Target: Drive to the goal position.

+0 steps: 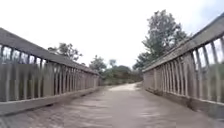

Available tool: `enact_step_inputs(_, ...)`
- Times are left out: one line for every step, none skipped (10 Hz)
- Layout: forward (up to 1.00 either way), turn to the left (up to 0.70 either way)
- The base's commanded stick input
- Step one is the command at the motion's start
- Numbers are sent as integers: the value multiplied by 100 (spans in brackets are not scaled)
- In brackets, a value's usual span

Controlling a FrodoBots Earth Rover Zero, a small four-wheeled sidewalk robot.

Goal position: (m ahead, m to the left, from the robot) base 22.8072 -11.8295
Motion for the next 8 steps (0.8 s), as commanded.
enact_step_inputs(85, 0)
enact_step_inputs(85, 0)
enact_step_inputs(85, 0)
enact_step_inputs(85, 0)
enact_step_inputs(85, 0)
enact_step_inputs(85, 0)
enact_step_inputs(85, -3)
enact_step_inputs(85, -18)
